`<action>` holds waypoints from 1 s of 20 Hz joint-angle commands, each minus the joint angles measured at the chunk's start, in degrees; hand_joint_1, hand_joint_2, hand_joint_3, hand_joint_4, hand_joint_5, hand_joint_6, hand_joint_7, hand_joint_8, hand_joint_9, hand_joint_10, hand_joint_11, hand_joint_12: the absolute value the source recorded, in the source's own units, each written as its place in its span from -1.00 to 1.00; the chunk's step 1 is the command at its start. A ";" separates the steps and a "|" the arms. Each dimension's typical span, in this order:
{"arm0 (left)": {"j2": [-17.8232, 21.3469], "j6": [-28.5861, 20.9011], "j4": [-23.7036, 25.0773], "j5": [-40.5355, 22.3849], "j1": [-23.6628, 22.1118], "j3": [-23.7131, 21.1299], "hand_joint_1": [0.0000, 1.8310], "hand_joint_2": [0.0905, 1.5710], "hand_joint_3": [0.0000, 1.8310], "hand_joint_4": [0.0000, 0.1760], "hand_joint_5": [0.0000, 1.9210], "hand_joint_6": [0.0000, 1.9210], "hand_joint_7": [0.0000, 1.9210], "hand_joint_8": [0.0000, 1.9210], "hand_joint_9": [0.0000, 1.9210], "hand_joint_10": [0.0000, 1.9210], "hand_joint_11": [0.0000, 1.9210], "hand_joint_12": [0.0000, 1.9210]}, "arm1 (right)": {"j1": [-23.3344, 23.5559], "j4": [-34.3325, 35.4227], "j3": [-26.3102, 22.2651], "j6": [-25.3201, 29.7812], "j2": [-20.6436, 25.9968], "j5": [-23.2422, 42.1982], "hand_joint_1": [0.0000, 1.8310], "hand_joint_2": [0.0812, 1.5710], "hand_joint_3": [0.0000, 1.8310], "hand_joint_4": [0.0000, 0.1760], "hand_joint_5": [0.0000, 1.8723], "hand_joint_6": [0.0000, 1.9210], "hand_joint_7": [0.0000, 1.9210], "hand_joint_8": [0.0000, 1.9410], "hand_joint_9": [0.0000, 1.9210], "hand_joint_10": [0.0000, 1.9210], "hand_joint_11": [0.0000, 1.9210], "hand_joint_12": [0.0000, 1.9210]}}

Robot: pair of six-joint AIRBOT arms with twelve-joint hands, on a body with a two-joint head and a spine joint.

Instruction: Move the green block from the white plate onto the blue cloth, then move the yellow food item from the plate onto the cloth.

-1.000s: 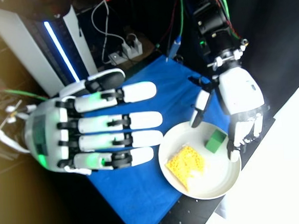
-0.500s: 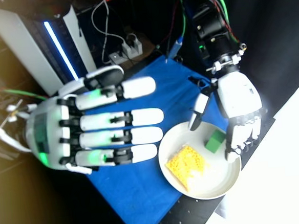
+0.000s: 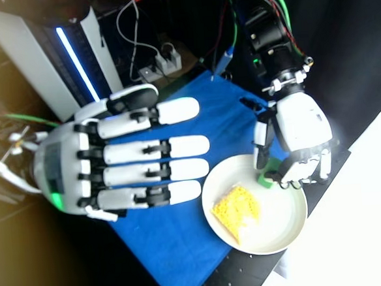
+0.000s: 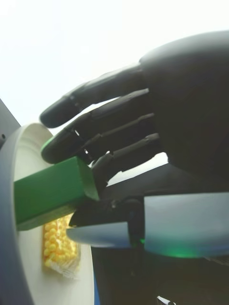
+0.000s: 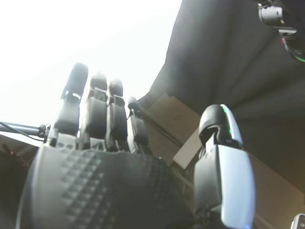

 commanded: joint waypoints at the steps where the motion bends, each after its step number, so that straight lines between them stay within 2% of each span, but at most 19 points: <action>1: 0.05 -0.50 -0.52 -5.92 -0.39 0.23 0.52 0.30 -1.00 -1.00 0.11 -0.21 0.25 -0.36 0.03 0.09 -0.33 0.05 | 0.29 0.45 -0.04 0.31 -0.09 6.30 -0.55 0.33 -1.00 0.19 -0.86 -1.00 -0.70 -1.00 -0.74 -1.00 -1.00 -0.11; 3: 1.03 -0.63 -0.52 -6.59 -0.67 -0.88 0.52 0.29 -1.00 -1.00 0.11 -0.17 0.22 -0.37 0.07 0.06 -0.25 -0.04 | 0.29 0.45 -0.05 0.31 -0.11 6.30 -0.55 0.30 -1.00 0.25 -0.86 -1.00 -0.69 -1.00 -0.74 -1.00 -1.00 -0.10; 5: 2.78 -0.65 -0.50 -7.57 -1.13 -2.81 0.52 0.30 -1.00 -1.00 0.14 -0.21 0.13 -0.27 0.06 0.09 -0.09 -0.04 | 0.29 0.45 -0.10 0.31 -0.11 6.30 -0.53 0.27 -1.00 -0.21 -0.86 -1.00 -0.65 -0.99 -0.70 -0.99 -1.00 -0.06; 6: 4.35 -0.65 -0.45 -8.53 -1.56 -4.61 0.52 0.30 -1.00 -1.00 0.15 -0.26 0.12 -0.23 0.06 0.10 -0.08 -0.04 | 0.29 0.47 -0.12 0.31 -0.22 6.30 -0.51 0.26 -1.00 -0.24 -0.86 -1.00 -0.65 -0.99 -0.69 -0.99 -1.00 -0.06; 7: 5.46 -0.65 -0.31 -9.18 -1.89 -5.74 0.41 0.33 -1.00 -1.00 0.21 -0.47 0.06 0.09 -0.02 -0.11 -0.21 0.15 | 0.28 0.48 -0.12 0.31 -0.35 6.30 -0.52 0.26 -1.00 -0.25 -0.86 -1.00 -0.66 -1.00 -0.70 -0.99 -1.00 -0.05; 8: 6.75 -0.65 0.30 -9.79 -2.30 -7.29 0.38 0.34 -1.00 -1.00 0.26 -0.51 -0.04 0.24 -0.09 -0.28 -0.31 0.16 | 0.28 0.54 -0.12 0.31 -0.51 6.29 -0.51 0.26 -1.00 -0.24 -0.86 -1.00 -0.67 -1.00 -0.71 -1.00 -1.00 -0.04; 9: 8.09 -0.66 1.28 -10.38 -2.75 -8.90 0.36 0.36 -0.99 -1.00 0.21 -0.35 -0.07 0.23 -0.09 -0.38 -0.36 0.09 | 0.27 0.58 -0.14 0.31 -0.58 6.29 -0.51 0.26 -1.00 -0.25 -0.86 -1.00 -0.66 -1.00 -0.70 -1.00 -1.00 -0.01; 10: 9.79 -0.66 2.38 -11.25 -3.09 -10.94 0.35 0.37 -1.00 -1.00 0.18 -0.30 -0.09 0.25 -0.03 -0.36 -0.31 0.05 | 0.27 0.61 -0.18 0.31 -0.70 6.29 -0.52 0.27 -1.00 -0.36 -0.87 -1.00 -0.63 -0.99 -0.68 -0.99 -1.00 0.01; 11: 11.01 -0.66 3.13 -11.99 -3.18 -12.43 0.37 0.37 -1.00 -1.00 0.18 -0.39 -0.05 0.29 0.02 -0.26 -0.22 0.09 | 0.27 0.64 -0.21 0.31 -0.78 6.29 -0.51 0.27 -1.00 -0.42 -0.87 -1.00 -0.62 -0.99 -0.68 -0.99 -1.00 -0.02; 12: 12.31 -0.67 4.02 -12.93 -3.23 -14.12 0.39 0.35 -1.00 -1.00 0.19 -0.48 0.02 0.26 0.01 -0.09 -0.20 0.26 | 0.27 0.72 -0.24 0.31 -0.90 6.28 -0.51 0.25 -1.00 -0.41 -0.87 -1.00 -0.62 -1.00 -0.68 -1.00 -1.00 -0.05; 13: 13.21 -0.67 4.70 -13.62 -3.24 -15.29 0.39 0.35 -1.00 -1.00 0.19 -0.51 0.03 0.26 0.02 0.05 -0.14 0.33 | 0.18 0.75 -0.31 0.31 -0.93 6.28 -0.51 0.24 -1.00 -0.56 -0.88 -1.00 -0.62 -1.00 -0.69 -1.00 -1.00 -0.06; 15: 15.86 -0.72 7.45 -14.98 -3.23 -18.79 0.40 0.34 -1.00 -1.00 0.22 -0.57 0.03 0.25 0.04 0.03 -0.11 0.33 | -0.28 1.04 -0.43 0.31 -0.92 6.28 -0.52 0.25 -1.00 -0.72 -0.89 -1.00 -0.64 -1.00 -0.70 -1.00 -1.00 -0.06; 17: 17.87 -1.60 10.84 -15.70 -3.17 -21.21 0.38 0.34 -1.00 -1.00 0.23 -0.48 -0.01 0.23 0.04 -0.17 -0.07 0.07 | -0.61 1.21 -0.55 0.31 -0.90 6.28 -0.48 0.25 -1.00 -0.76 -0.88 -1.00 -0.64 -1.00 -0.68 -0.99 -1.00 -0.12; 18: 18.72 -1.60 11.80 -15.99 -2.99 -22.37 0.37 0.36 -1.00 -1.00 0.21 -0.45 -0.05 0.29 0.01 -0.22 -0.13 0.02 | -0.73 1.27 -0.56 0.31 -0.90 6.28 -0.48 0.25 -1.00 -0.87 -0.89 -1.00 -0.65 -1.00 -0.68 -1.00 -1.00 -0.13; 19: 20.09 -1.60 13.17 -16.64 -2.71 -24.02 0.38 0.35 -1.00 -1.00 0.21 -0.51 -0.02 0.28 0.00 -0.12 -0.15 0.11 | -0.93 1.40 -0.56 0.31 -0.90 6.28 -0.49 0.25 -1.00 -0.90 -0.89 -1.00 -0.65 -1.00 -0.67 -1.00 -1.00 -0.08; 20: 21.25 -1.60 14.10 -17.26 -2.32 -25.41 0.39 0.37 -1.00 -1.00 0.18 -0.50 -0.01 0.31 -0.04 0.03 -0.19 0.25 | -1.07 1.50 -0.56 0.31 -0.87 6.28 -0.49 0.24 -1.00 -0.78 -0.88 -1.00 -0.65 -1.00 -0.68 -1.00 -1.00 -0.10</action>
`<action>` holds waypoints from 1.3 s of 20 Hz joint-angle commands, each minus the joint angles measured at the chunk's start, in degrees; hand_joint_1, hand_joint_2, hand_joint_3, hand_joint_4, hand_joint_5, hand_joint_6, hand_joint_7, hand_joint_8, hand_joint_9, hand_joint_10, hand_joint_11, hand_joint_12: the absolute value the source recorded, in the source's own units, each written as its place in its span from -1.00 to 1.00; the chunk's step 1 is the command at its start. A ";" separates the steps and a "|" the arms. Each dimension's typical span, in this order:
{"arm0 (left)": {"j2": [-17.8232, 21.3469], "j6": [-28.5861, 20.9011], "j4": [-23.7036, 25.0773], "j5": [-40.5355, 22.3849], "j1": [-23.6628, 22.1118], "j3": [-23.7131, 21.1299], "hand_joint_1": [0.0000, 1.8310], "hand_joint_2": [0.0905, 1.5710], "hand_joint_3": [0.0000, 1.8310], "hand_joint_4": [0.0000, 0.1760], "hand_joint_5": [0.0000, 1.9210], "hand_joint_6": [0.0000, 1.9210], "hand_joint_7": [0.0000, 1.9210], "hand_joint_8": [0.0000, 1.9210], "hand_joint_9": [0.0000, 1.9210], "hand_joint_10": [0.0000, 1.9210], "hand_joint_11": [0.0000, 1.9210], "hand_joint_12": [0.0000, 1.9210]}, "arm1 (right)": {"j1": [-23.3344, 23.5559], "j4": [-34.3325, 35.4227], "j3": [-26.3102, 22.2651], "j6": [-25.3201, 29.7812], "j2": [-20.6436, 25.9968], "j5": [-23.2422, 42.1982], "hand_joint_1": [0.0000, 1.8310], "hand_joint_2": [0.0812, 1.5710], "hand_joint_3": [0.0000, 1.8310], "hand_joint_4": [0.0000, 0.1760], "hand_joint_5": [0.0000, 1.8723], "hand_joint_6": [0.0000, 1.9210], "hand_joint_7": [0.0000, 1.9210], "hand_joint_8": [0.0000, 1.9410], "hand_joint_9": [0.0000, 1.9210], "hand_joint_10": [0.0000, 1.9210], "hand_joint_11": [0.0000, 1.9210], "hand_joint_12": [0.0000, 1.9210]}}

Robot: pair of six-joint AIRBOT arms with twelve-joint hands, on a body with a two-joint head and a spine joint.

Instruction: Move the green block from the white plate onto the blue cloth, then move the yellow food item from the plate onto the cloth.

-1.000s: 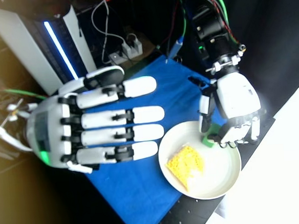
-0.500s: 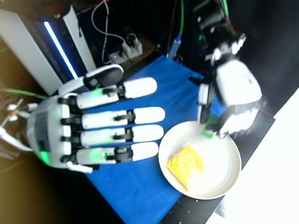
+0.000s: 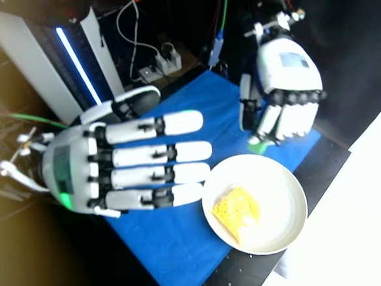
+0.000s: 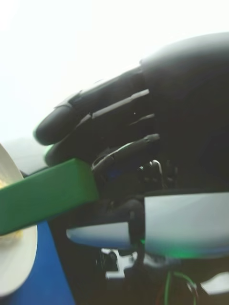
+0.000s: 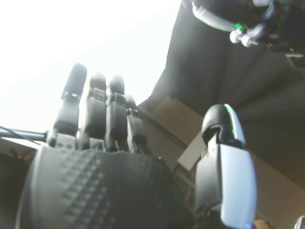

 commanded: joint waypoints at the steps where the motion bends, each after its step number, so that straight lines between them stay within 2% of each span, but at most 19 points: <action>1: 0.84 -0.12 -0.23 -5.86 -0.21 -0.89 0.39 0.37 -1.00 -1.00 0.20 -0.58 -0.02 0.35 -0.08 0.23 -0.22 0.46 | 0.17 0.21 -0.08 0.31 0.08 6.65 -0.49 0.23 -1.00 -0.75 -0.88 -1.00 -0.64 -1.00 -0.68 -1.00 -1.00 -0.11; 3: 2.10 -0.14 2.40 -5.79 -0.15 -2.85 0.39 0.35 -1.00 -1.00 0.27 -0.72 -0.01 0.33 -0.10 0.26 -0.21 0.44 | 0.01 0.33 -0.07 0.31 0.15 6.65 -0.49 0.22 -1.00 -0.66 -0.86 -0.99 -0.65 -1.00 -0.72 -1.00 -1.00 -0.12; 4: 2.85 -0.16 4.78 -5.35 -0.07 -4.40 0.39 0.35 -1.00 -1.00 0.29 -0.76 0.00 0.32 -0.10 0.27 -0.27 0.49 | -0.01 0.33 -0.06 0.31 0.16 6.65 -0.46 0.23 -1.00 -0.76 -0.86 -1.00 -0.64 -0.99 -0.71 -1.00 -1.00 -0.11; 5: 3.15 -0.17 5.60 -5.26 0.06 -5.06 0.39 0.35 -1.00 -1.00 0.29 -0.76 -0.02 0.34 -0.14 0.33 -0.30 0.60 | -0.03 0.33 -0.06 0.31 0.16 6.64 -0.44 0.23 -1.00 -0.68 -0.86 -1.00 -0.61 -0.98 -0.68 -0.98 -1.00 -0.11; 6: 3.65 -0.17 6.94 -5.22 0.42 -6.08 0.40 0.34 -1.00 -1.00 0.29 -0.75 0.02 0.29 -0.10 0.32 -0.29 0.63 | -0.07 0.33 -0.06 0.31 0.16 6.64 -0.44 0.24 -1.00 -0.78 -0.86 -1.00 -0.60 -0.99 -0.67 -0.99 -1.00 -0.08; 7: 4.15 -0.17 7.69 -5.52 0.97 -7.07 0.41 0.31 -1.00 -1.00 0.25 -0.63 0.12 0.12 0.00 0.18 -0.22 0.58 | -0.14 0.33 -0.06 0.31 0.16 6.64 -0.43 0.23 -1.00 -0.71 -0.85 -1.00 -0.58 -0.99 -0.67 -0.99 -1.00 -0.08; 9: 4.90 -0.93 7.77 -7.24 2.71 -8.28 0.41 0.31 -1.00 -1.00 0.27 -0.67 0.12 0.13 0.02 0.16 -0.17 0.54 | -0.36 0.41 -0.06 0.31 0.14 6.56 -0.44 0.25 -1.00 -0.84 -0.87 -1.00 -0.57 -0.98 -0.64 -0.98 -1.00 -0.08; 11: 4.55 -9.77 13.70 -9.52 3.19 -7.41 0.40 0.31 -1.00 -1.00 0.37 -0.85 0.06 0.21 -0.05 0.34 -0.21 0.69 | -0.44 0.46 -0.02 0.31 0.04 6.48 -0.44 0.24 -1.00 -0.66 -0.87 -1.00 -0.62 -1.00 -0.66 -0.99 -1.00 -0.09; 12: 4.02 -13.15 15.61 -10.40 3.35 -6.88 0.40 0.31 -1.00 -1.00 0.38 -0.91 0.07 0.22 -0.04 0.51 -0.15 0.85 | -0.44 0.49 -0.02 0.31 0.01 6.47 -0.46 0.26 -1.00 -0.79 -0.90 -1.00 -0.64 -1.00 -0.70 -1.00 -1.00 -0.13; 13: 3.55 -13.96 15.83 -10.80 4.31 -6.74 0.41 0.29 -1.00 -1.00 0.39 -0.92 0.12 0.13 0.02 0.50 -0.09 0.84 | -0.44 0.52 -0.02 0.31 -0.05 6.47 -0.47 0.27 -1.00 -0.86 -0.93 -1.00 -0.66 -1.00 -0.72 -1.00 -1.00 -0.14; 14: 2.94 -13.96 15.91 -10.89 5.02 -6.62 0.40 0.34 -1.00 -1.00 0.22 -0.59 0.07 0.22 -0.02 0.65 -0.09 0.91 | -0.44 0.52 -0.01 0.31 -0.06 6.47 -0.47 0.26 -1.00 -0.83 -0.92 -1.00 -0.68 -1.00 -0.74 -1.00 -1.00 -0.14; 15: 2.61 -13.96 15.96 -11.00 5.49 -6.58 0.39 0.35 -1.00 -1.00 0.17 -0.49 0.03 0.28 -0.10 0.66 -0.18 0.92 | -0.44 0.52 -0.01 0.31 -0.06 6.47 -0.48 0.26 -1.00 -0.80 -0.92 -1.00 -0.69 -1.00 -0.76 -1.00 -1.00 -0.16; 17: 1.96 -14.20 16.12 -11.56 6.77 -6.69 0.38 0.33 -1.00 -1.00 0.22 -0.47 0.04 0.18 -0.09 0.22 -0.25 0.62 | -0.44 0.51 0.04 0.31 -0.16 6.47 -0.49 0.28 -1.00 -0.91 -0.93 -1.00 -0.68 -1.00 -0.76 -1.00 -1.00 -0.14; 18: 1.59 -14.34 16.14 -11.74 7.49 -6.71 0.38 0.32 -1.00 -1.00 0.26 -0.53 0.03 0.18 -0.09 0.08 -0.28 0.55 | -0.44 0.51 0.04 0.31 -0.20 6.47 -0.49 0.27 -1.00 -0.76 -0.92 -1.00 -0.68 -1.00 -0.75 -1.00 -1.00 -0.14; 19: 1.14 -14.55 16.14 -11.82 8.22 -6.65 0.37 0.30 -1.00 -1.00 0.29 -0.54 0.06 0.08 0.02 -0.12 -0.12 0.36 | -0.44 0.51 0.03 0.31 -0.27 6.47 -0.49 0.28 -1.00 -0.71 -0.91 -1.00 -0.68 -1.00 -0.75 -1.00 -1.00 -0.16; 21: -0.18 -15.93 16.24 -12.13 9.50 -5.81 0.51 0.28 -1.00 -1.00 0.34 -0.60 0.07 -0.08 0.11 -0.01 -0.04 0.15 | -0.46 0.50 0.02 0.31 -0.34 6.47 -0.50 0.28 -1.00 -0.57 -0.91 -1.00 -0.69 -1.00 -0.77 -1.00 -1.00 -0.21; 22: -1.10 -17.81 16.79 -12.69 10.00 -4.95 0.51 0.32 -1.00 -1.00 0.24 -0.40 -0.03 0.01 0.04 0.10 -0.05 0.14 | -0.47 0.50 0.01 0.31 -0.34 6.47 -0.49 0.26 -1.00 -0.50 -0.89 -0.99 -0.69 -1.00 -0.77 -1.00 -1.00 -0.22; 24: -2.65 -20.83 18.17 -13.44 10.59 -3.51 0.50 0.35 -1.00 -1.00 0.15 -0.21 -0.08 0.02 0.02 0.14 -0.01 0.04 | -0.47 0.50 0.02 0.31 -0.36 6.47 -0.48 0.25 -1.00 -0.37 -0.88 -1.00 -0.68 -1.00 -0.75 -0.99 -1.00 -0.21; 26: -3.46 -21.14 18.59 -13.55 11.01 -3.31 0.51 0.33 -1.00 -1.00 0.20 -0.32 -0.06 -0.02 0.06 0.11 0.06 -0.04 | -0.47 0.48 0.02 0.31 -0.42 6.47 -0.46 0.25 -1.00 -0.43 -0.89 -1.00 -0.67 -1.00 -0.74 -0.99 -1.00 -0.20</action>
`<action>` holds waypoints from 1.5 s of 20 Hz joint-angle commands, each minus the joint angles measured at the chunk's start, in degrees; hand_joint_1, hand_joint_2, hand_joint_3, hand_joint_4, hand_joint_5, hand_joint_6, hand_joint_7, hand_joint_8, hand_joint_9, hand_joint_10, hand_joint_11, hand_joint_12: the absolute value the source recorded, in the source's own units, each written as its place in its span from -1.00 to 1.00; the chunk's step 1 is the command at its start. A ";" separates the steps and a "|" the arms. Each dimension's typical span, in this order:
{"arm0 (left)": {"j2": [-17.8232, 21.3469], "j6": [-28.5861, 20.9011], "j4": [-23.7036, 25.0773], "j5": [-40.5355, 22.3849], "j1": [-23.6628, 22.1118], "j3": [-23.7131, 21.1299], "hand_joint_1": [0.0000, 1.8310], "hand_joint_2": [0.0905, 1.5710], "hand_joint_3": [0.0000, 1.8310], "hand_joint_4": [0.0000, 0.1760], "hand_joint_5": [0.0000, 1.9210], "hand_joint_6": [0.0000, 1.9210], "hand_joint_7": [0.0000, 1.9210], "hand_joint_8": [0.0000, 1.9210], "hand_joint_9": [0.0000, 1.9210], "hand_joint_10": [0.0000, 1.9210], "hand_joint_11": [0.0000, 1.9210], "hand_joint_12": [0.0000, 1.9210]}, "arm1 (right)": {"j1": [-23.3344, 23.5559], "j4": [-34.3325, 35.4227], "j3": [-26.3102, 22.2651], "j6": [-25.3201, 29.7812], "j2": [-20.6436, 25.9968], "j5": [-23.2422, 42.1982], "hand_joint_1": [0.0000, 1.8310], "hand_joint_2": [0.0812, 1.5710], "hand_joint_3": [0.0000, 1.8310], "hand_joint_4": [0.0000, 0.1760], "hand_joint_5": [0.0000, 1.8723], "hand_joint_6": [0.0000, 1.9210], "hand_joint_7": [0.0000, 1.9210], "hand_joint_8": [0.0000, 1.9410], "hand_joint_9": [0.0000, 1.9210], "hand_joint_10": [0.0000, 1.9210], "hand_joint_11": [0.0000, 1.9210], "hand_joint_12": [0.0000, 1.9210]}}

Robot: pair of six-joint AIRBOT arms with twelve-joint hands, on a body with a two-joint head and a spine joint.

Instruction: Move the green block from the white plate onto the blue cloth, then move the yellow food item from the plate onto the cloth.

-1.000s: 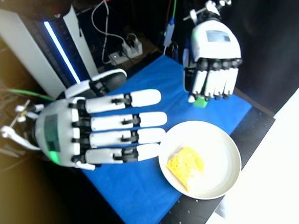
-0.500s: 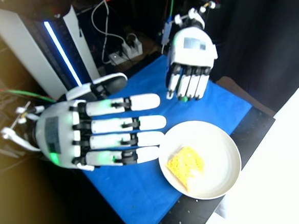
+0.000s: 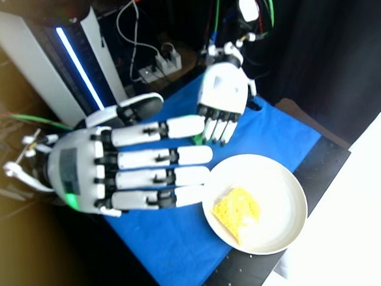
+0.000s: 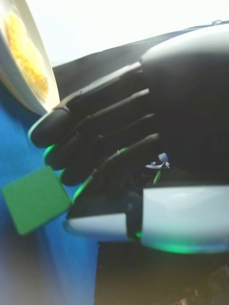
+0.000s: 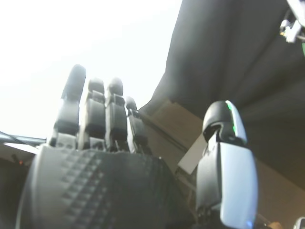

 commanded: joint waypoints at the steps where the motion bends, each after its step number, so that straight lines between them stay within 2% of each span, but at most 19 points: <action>1: -0.46 -0.90 -1.24 -3.28 0.05 0.04 0.51 0.32 -1.00 -1.00 0.22 -0.37 -0.03 -0.04 0.08 0.10 0.08 -0.04 | 0.30 0.15 0.00 0.31 -0.19 6.67 -0.46 0.25 -1.00 -0.49 -0.89 -1.00 -0.67 -0.99 -0.73 -0.99 -1.00 -0.20; 4: -0.70 -0.95 -1.38 -3.67 0.35 0.02 0.52 0.28 -1.00 -1.00 0.27 -0.43 0.10 -0.25 0.10 0.04 0.00 -0.02 | 0.30 0.11 0.01 0.31 -0.24 6.67 -0.44 0.25 -1.00 -0.54 -0.89 -1.00 -0.66 -1.00 -0.72 -1.00 -1.00 -0.25; 5: -0.70 -1.09 -1.39 -3.90 0.35 -0.03 0.41 0.28 -1.00 -1.00 0.31 -0.44 0.06 -0.10 0.06 -0.34 -0.05 -0.09 | 0.30 0.10 0.01 0.31 -0.24 6.67 -0.46 0.28 -0.99 -0.50 -0.90 -1.00 -0.66 -1.00 -0.73 -1.00 -1.00 -0.24; 6: -0.69 -1.47 -1.36 -4.34 0.36 -0.05 0.33 0.25 -1.00 -1.00 0.27 -0.40 -0.05 -0.47 0.01 -0.59 -0.14 -0.20 | 0.30 0.08 0.00 0.31 -0.24 6.67 -0.46 0.27 -1.00 -0.41 -0.88 -1.00 -0.65 -1.00 -0.71 -0.99 -1.00 -0.23; 7: -0.66 -2.03 -1.30 -4.89 0.36 -0.04 0.19 0.04 -0.99 -1.00 0.02 -0.67 -0.09 -0.67 -0.07 -0.75 -0.28 -0.22 | 0.30 0.08 0.00 0.31 -0.24 6.67 -0.47 0.27 -1.00 -0.33 -0.88 -1.00 -0.66 -1.00 -0.71 -0.99 -1.00 -0.23; 9: -0.08 -2.57 -1.81 -6.03 0.36 -0.13 0.09 -0.09 -1.00 -1.00 -0.07 -0.91 -0.14 -0.87 -0.15 -0.91 -0.47 -0.14 | 0.30 0.06 -0.04 0.31 -0.24 6.67 -0.49 0.27 -1.00 -0.44 -0.90 -1.00 -0.68 -1.00 -0.72 -1.00 -1.00 -0.20; 12: 2.43 -1.98 -4.32 -7.82 -0.47 -1.27 0.08 -0.14 -1.00 -1.00 -0.25 -1.00 -0.25 -0.97 -0.31 -0.99 -0.80 0.08 | 0.30 0.01 -0.06 0.31 -0.23 6.67 -0.45 0.29 -1.00 -0.41 -0.89 -1.00 -0.68 -1.00 -0.72 -1.00 -1.00 -0.19; 14: 4.69 1.69 -7.70 -8.44 -1.36 -2.89 0.05 -0.19 -1.00 -0.93 -0.31 -1.00 -0.27 -0.97 -0.29 -0.98 -0.74 0.19 | 0.31 0.01 -0.05 0.31 -0.23 6.67 -0.49 0.28 -1.00 -0.48 -0.88 -1.00 -0.66 -1.00 -0.70 -1.00 -1.00 -0.10; 16: 6.47 6.08 -12.18 -10.10 -2.12 -4.14 -0.10 -0.12 -0.98 -0.49 -0.43 -1.00 -0.36 -1.00 -0.28 -0.98 -0.69 0.22 | 0.31 0.01 -0.04 0.31 -0.23 6.66 -0.54 0.36 -0.99 -0.39 -0.87 -1.00 -0.64 -1.00 -0.68 -0.99 -1.00 -0.04; 18: 7.64 9.54 -16.39 -11.80 -2.46 -4.80 -0.07 -0.05 -0.99 -0.79 -0.45 -1.00 -0.38 -1.00 -0.29 -0.97 -0.69 0.27 | 0.31 0.01 0.04 0.31 -0.23 6.66 -0.55 0.41 -0.99 -0.36 -0.86 -1.00 -0.64 -1.00 -0.66 -0.99 -1.00 -0.01; 20: 8.75 12.48 -20.31 -13.41 -2.51 -5.26 -0.23 -0.02 -1.00 -0.88 -0.44 -1.00 -0.40 -1.00 -0.25 -0.96 -0.63 0.24 | 0.35 -0.53 0.39 0.31 0.24 5.72 -0.55 0.44 -0.99 -0.13 -0.84 -0.99 -0.63 -1.00 -0.67 -1.00 -1.00 -0.04; 22: 9.92 15.90 -24.12 -14.74 -2.51 -5.84 -0.15 -0.01 -1.00 -0.64 -0.55 -1.00 -0.45 -1.00 -0.33 -0.99 -0.71 0.11 | 2.73 -2.56 1.78 0.31 0.14 1.92 -0.51 0.32 -1.00 -0.34 -0.85 -1.00 -0.66 -1.00 -0.68 -1.00 -1.00 0.04; 23: 10.41 17.41 -25.71 -15.06 -2.51 -6.09 -0.11 -0.05 -1.00 -0.31 -0.55 -1.00 -0.44 -1.00 -0.34 -0.99 -0.73 0.12 | 4.15 -3.71 2.74 0.31 -0.10 -0.25 -0.51 0.31 -1.00 -0.29 -0.85 -1.00 -0.66 -1.00 -0.67 -1.00 -1.00 0.09; 24: 10.90 19.14 -27.54 -15.31 -2.51 -6.24 -0.15 -0.05 -1.00 0.02 -0.58 -1.00 -0.47 -1.00 -0.37 -1.00 -0.78 0.14 | 6.02 -5.51 4.24 0.31 -0.52 -3.62 -0.51 0.25 -1.00 0.05 -0.81 -1.00 -0.62 -0.99 -0.63 -0.99 -1.00 0.10; 25: 11.21 20.40 -28.96 -15.29 -2.51 -6.24 -0.17 -0.08 -1.00 -0.30 -0.62 -1.00 -0.51 -1.00 -0.38 -1.00 -0.74 0.17 | 7.94 -7.53 5.73 0.31 -0.94 -7.34 -0.50 0.21 -1.00 0.12 -0.79 -0.99 -0.59 -0.99 -0.59 -0.98 -0.99 0.11; 27: 11.44 22.40 -30.77 -14.81 -2.48 -6.24 -0.09 -0.20 -1.00 -0.38 -0.67 -1.00 -0.52 -1.00 -0.37 -0.99 -0.70 0.14 | 10.04 -10.52 8.69 0.31 -2.26 -12.23 -0.46 0.10 -1.00 0.43 -0.79 -1.00 -0.74 -1.00 -0.73 -1.00 -1.00 0.01; 28: 11.46 23.50 -31.67 -14.35 -2.46 -6.24 -0.07 -0.22 -1.00 -0.56 -0.68 -1.00 -0.50 -1.00 -0.36 -0.99 -0.70 0.16 | 10.91 -12.18 10.56 0.31 -3.20 -14.60 -0.42 0.07 -1.00 0.36 -0.79 -0.99 -0.77 -1.00 -0.76 -1.00 -0.98 0.00; 29: 11.45 24.65 -32.40 -13.43 -2.47 -6.19 -0.10 -0.21 -1.00 -0.52 -0.67 -1.00 -0.50 -1.00 -0.36 -0.99 -0.71 0.16 | 12.28 -14.71 12.89 0.31 -4.47 -17.76 -0.42 0.10 -1.00 -0.07 -0.79 -1.00 -0.76 -1.00 -0.76 -1.00 -0.97 0.06; 30: 11.42 24.70 -32.41 -12.86 -2.48 -6.01 -0.07 -0.21 -1.00 -0.51 -0.66 -1.00 -0.51 -1.00 -0.38 -1.00 -0.73 0.18 | 13.10 -15.74 13.93 0.31 -5.19 -20.00 -0.38 0.10 -1.00 -0.13 -0.79 -1.00 -0.74 -0.99 -0.74 -0.99 -0.99 0.12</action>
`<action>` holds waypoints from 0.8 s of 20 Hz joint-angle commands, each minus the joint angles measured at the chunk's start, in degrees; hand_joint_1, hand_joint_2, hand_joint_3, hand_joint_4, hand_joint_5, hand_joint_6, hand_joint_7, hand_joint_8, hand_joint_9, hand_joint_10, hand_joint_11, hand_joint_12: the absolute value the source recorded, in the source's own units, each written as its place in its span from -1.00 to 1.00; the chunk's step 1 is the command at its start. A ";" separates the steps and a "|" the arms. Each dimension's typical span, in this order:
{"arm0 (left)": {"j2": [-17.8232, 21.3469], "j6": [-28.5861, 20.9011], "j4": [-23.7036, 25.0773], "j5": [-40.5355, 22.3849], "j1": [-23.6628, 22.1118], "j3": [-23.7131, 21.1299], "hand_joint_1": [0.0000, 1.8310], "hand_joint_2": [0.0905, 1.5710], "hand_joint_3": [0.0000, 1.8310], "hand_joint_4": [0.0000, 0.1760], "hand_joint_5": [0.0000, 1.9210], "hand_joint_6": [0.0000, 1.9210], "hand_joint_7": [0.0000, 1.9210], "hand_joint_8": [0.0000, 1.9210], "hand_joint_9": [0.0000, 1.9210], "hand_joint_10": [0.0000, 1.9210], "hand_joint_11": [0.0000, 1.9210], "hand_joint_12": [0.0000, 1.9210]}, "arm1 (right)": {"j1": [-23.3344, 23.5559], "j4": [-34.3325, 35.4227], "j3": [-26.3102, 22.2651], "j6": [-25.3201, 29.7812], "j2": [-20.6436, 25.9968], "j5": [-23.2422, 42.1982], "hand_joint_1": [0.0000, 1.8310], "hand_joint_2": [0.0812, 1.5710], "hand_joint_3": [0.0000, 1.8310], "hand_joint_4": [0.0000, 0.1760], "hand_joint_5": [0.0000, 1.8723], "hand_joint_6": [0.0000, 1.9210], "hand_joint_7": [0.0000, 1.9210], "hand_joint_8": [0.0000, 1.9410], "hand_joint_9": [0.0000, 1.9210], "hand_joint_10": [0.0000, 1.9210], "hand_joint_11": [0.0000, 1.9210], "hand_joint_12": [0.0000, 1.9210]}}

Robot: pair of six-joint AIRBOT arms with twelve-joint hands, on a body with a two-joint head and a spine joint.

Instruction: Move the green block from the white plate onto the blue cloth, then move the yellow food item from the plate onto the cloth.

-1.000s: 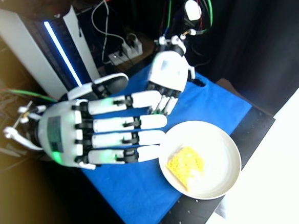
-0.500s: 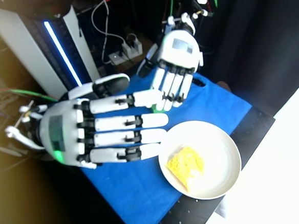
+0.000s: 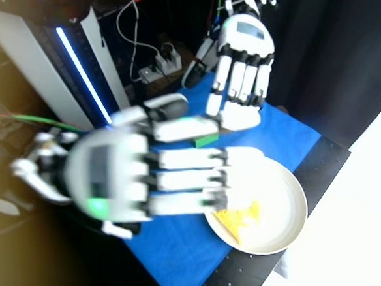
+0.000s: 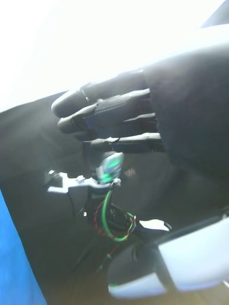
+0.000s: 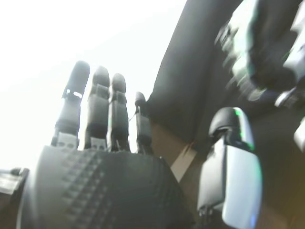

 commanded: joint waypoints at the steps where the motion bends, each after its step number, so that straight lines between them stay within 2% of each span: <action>1: 0.08 0.00 -2.49 -4.34 -0.97 0.21 -0.08 -0.22 -1.00 -0.32 -0.65 -0.99 -0.51 -1.00 -0.38 -0.99 -0.72 0.19 | 1.87 0.08 0.92 0.27 -0.45 2.91 -0.42 0.12 -1.00 -0.01 -0.82 -1.00 -0.71 -0.99 -0.71 -0.98 -1.00 0.14; 2: 0.05 0.01 -2.57 -3.71 -0.98 0.46 -0.09 -0.23 -1.00 -0.10 -0.64 -0.99 -0.48 -0.99 -0.35 -0.98 -0.69 0.21 | 3.10 -2.76 2.25 0.27 -1.39 -0.72 -0.42 0.12 -1.00 -0.06 -0.81 -1.00 -0.69 -0.99 -0.72 -0.99 -1.00 -0.05; 4: 0.06 0.01 -2.85 -2.99 -0.98 0.81 -0.04 -0.20 -1.00 -0.14 -0.64 -1.00 -0.46 -0.99 -0.34 -0.97 -0.70 0.23 | 3.84 -4.68 3.96 0.27 -2.72 -3.93 -0.45 0.13 -1.00 -0.42 -0.81 -1.00 -0.63 -0.99 -0.62 -0.98 -1.00 0.32; 5: 0.07 0.01 -2.96 -2.56 -1.00 1.00 -0.03 -0.19 -1.00 -0.13 -0.67 -1.00 -0.50 -1.00 -0.39 -0.99 -0.79 0.28 | 4.05 -5.56 4.77 0.27 -3.32 -5.53 -0.45 0.09 -1.00 -0.44 -0.77 -1.00 -0.58 -0.99 -0.55 -0.97 -1.00 0.43; 6: 0.07 0.04 -3.08 -2.20 -1.03 1.20 -0.03 -0.18 -1.00 -0.33 -0.68 -1.00 -0.54 -1.00 -0.42 -0.99 -0.85 0.38 | 4.26 -6.63 5.61 0.27 -3.94 -7.33 -0.43 0.09 -1.00 -0.49 -0.78 -1.00 -0.62 -1.00 -0.57 -0.98 -1.00 0.45; 7: 0.07 0.24 -3.37 -1.82 -1.05 1.40 -0.02 -0.18 -1.00 -0.14 -0.67 -1.00 -0.54 -1.00 -0.42 -0.99 -0.85 0.39 | 4.47 -7.48 6.41 0.27 -4.56 -9.15 -0.45 0.09 -1.00 -0.60 -0.79 -1.00 -0.62 -1.00 -0.54 -0.98 -0.94 0.41; 8: 0.08 0.61 -3.85 -1.41 -1.10 1.57 -0.03 -0.18 -1.00 -0.14 -0.70 -1.00 -0.57 -1.00 -0.45 -1.00 -0.87 0.38 | 4.61 -8.36 7.36 0.27 -5.26 -10.93 -0.46 0.06 -1.00 -0.41 -0.77 -1.00 -0.60 -1.00 -0.50 -0.98 -0.86 0.40; 9: 0.06 1.30 -4.48 -0.74 -1.27 1.82 -0.04 -0.16 -0.99 -0.32 -0.71 -1.00 -0.57 -1.00 -0.46 -1.00 -0.89 0.37 | 4.65 -9.03 8.26 0.27 -5.95 -12.36 -0.43 0.06 -1.00 -0.37 -0.80 -1.00 -0.59 -1.00 -0.49 -0.98 -0.85 0.40; 10: 0.02 1.95 -5.10 -0.21 -1.43 2.00 -0.03 -0.15 -0.99 -0.34 -0.72 -1.00 -0.59 -1.00 -0.48 -1.00 -0.94 0.35 | 4.65 -9.23 8.91 0.27 -6.46 -13.24 -0.42 0.04 -1.00 -0.43 -0.80 -1.00 -0.58 -1.00 -0.49 -0.99 -0.84 0.36; 11: 0.02 2.32 -5.45 0.04 -1.50 2.10 -0.03 -0.13 -0.99 -0.28 -0.72 -1.00 -0.61 -1.00 -0.50 -1.00 -0.97 0.32 | 4.64 -9.24 9.24 0.27 -6.71 -13.62 -0.42 0.04 -1.00 -0.60 -0.78 -1.00 -0.56 -1.00 -0.46 -0.99 -0.81 0.32; 12: 0.05 2.55 -5.84 0.19 -1.54 2.24 0.00 -0.11 -0.98 0.05 -0.69 -0.99 -0.61 -1.00 -0.53 -1.00 -1.00 0.26 | 4.64 -9.40 9.62 0.27 -7.01 -14.19 -0.44 0.04 -1.00 -0.65 -0.78 -1.00 -0.56 -1.00 -0.45 -0.99 -0.81 0.31; 13: 0.06 2.58 -6.21 0.24 -1.64 2.43 0.00 -0.09 -0.98 0.24 -0.67 -0.98 -0.61 -1.00 -0.54 -1.00 -1.00 0.24 | 4.64 -9.78 10.07 0.27 -7.37 -14.93 -0.44 0.02 -1.00 -0.75 -0.77 -0.99 -0.55 -0.99 -0.44 -0.99 -0.82 0.30; 14: 0.06 2.65 -6.56 0.24 -1.82 2.61 -0.01 -0.09 -0.99 0.05 -0.68 -0.99 -0.62 -1.00 -0.55 -1.00 -1.00 0.18 | 4.64 -10.06 10.54 0.27 -7.81 -15.46 -0.44 0.00 -1.00 -0.69 -0.77 -1.00 -0.56 -1.00 -0.45 -0.99 -0.82 0.30; 15: 0.06 3.09 -7.37 0.15 -1.98 2.70 -0.02 -0.11 -1.00 -0.06 -0.67 -0.99 -0.61 -0.99 -0.53 -0.99 -0.99 0.16 | 4.64 -10.76 11.18 0.27 -8.44 -16.39 -0.42 -0.01 -1.00 -0.73 -0.79 -1.00 -0.58 -1.00 -0.49 -1.00 -0.88 0.28; 16: 0.03 3.57 -7.61 0.10 -2.47 2.78 -0.04 -0.11 -1.00 -0.04 -0.66 -0.99 -0.59 -0.99 -0.52 -0.99 -0.94 0.13 | 4.64 -11.53 11.88 0.27 -9.15 -17.33 -0.41 -0.02 -1.00 -0.78 -0.79 -1.00 -0.58 -1.00 -0.47 -0.99 -0.86 0.29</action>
